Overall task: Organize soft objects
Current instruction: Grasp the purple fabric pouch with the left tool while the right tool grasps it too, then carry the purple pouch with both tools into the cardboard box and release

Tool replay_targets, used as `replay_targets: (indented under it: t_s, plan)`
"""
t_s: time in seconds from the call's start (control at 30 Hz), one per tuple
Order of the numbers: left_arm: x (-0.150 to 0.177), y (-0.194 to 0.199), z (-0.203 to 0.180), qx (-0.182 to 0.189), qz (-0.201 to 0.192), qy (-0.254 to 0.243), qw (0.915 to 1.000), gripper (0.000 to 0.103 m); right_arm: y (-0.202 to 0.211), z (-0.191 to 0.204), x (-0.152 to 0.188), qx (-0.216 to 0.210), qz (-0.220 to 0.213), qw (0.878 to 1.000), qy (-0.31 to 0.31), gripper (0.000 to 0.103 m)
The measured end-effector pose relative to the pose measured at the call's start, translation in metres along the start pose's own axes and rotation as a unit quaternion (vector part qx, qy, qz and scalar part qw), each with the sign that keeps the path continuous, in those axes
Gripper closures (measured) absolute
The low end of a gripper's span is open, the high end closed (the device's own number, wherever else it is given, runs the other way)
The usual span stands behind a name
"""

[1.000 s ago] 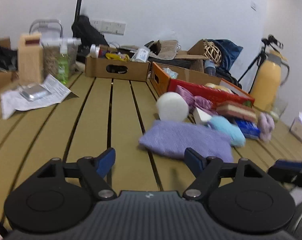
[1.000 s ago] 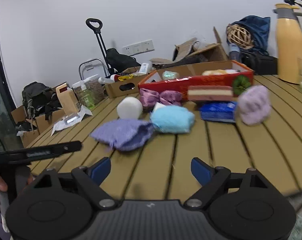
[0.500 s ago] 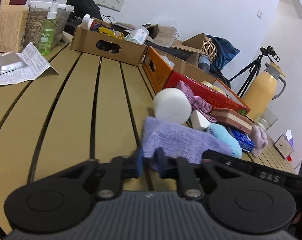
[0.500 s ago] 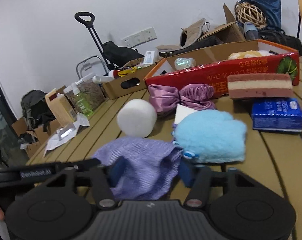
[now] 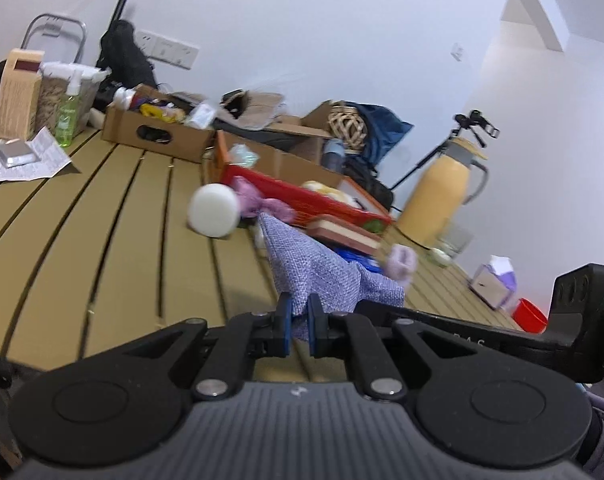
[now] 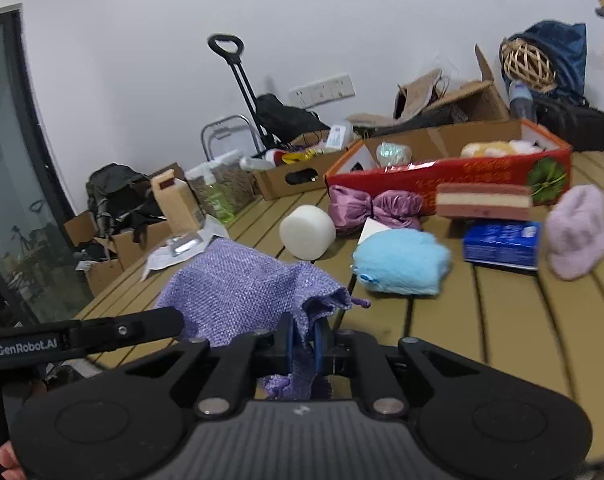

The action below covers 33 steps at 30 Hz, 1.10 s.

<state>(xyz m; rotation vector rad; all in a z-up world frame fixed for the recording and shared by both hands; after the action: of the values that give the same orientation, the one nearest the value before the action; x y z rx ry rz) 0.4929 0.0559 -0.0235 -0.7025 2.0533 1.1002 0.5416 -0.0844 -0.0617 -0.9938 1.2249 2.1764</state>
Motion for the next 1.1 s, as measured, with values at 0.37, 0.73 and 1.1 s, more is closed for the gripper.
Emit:
replay_targets:
  t_s: [0.37, 0.73, 1.1]
  plan:
    - [0.012, 0.020, -0.084, 0.027, -0.014, -0.049, 0.9984, 0.095, 0.115, -0.019, 0.005, 0.015, -0.073, 0.997, 0.005, 0.094]
    - [-0.080, -0.054, -0.075, 0.004, -0.038, -0.082, 0.9959, 0.095, 0.083, -0.059, -0.066, -0.002, -0.078, 0.997, 0.001, 0.094]
    - [-0.208, -0.233, 0.021, -0.059, 0.025, -0.023, 0.9977, 0.095, -0.110, -0.144, -0.217, -0.021, 0.033, 0.998, -0.057, 0.094]
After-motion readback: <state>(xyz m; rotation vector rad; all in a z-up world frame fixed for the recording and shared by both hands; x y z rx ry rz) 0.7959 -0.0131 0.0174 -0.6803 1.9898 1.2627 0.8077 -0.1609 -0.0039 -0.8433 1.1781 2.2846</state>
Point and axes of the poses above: each gripper's, at about its wrist camera, not at the fingertips, and y roughly against the way its jaws point, z to its left, x to its underside, the point moved 10 cm from there along -y, roughly the way its jaws point, and after that the axes turned 7 degrees about z, right-handed, at the moved point
